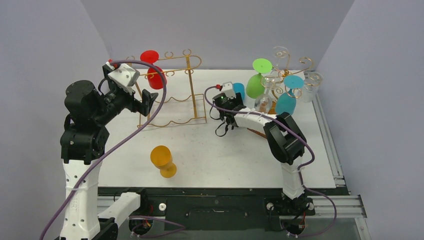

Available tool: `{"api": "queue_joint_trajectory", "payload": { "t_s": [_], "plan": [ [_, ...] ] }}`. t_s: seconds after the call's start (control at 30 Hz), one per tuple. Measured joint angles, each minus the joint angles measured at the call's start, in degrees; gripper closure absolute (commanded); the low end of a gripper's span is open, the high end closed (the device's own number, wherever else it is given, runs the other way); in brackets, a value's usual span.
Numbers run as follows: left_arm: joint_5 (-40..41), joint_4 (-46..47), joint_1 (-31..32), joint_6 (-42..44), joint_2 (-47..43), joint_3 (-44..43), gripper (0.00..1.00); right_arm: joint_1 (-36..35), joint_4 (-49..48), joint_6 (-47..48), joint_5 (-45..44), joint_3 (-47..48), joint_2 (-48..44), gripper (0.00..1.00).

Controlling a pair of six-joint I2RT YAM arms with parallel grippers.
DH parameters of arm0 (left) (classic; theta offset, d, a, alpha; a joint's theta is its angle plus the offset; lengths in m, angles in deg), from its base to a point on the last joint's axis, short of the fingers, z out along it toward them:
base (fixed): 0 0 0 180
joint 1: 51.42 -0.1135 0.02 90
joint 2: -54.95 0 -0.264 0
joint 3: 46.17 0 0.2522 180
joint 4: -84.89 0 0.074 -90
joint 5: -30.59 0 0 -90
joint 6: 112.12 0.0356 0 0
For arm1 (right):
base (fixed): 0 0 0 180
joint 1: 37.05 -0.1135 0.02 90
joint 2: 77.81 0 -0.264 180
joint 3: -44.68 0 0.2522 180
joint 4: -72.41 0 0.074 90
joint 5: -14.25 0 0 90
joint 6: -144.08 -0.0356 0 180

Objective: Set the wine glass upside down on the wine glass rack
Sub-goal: Pick up the wine glass at the center of the board.

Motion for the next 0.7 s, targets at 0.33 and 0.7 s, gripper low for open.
{"api": "queue_joint_trajectory", "payload": {
  "t_s": [0.33, 0.7],
  "plan": [
    [-0.46, 0.00, 0.00, 0.57, -1.22, 0.55, 0.04, 1.33, -1.01, 0.09, -0.35, -1.05, 0.00, 0.57],
    [-0.50, 0.07, 0.00, 1.09, -1.70, 1.62, 0.04, 0.85, -4.44, -0.55, 2.54, -4.11, -0.39, 0.75]
  ]
}}
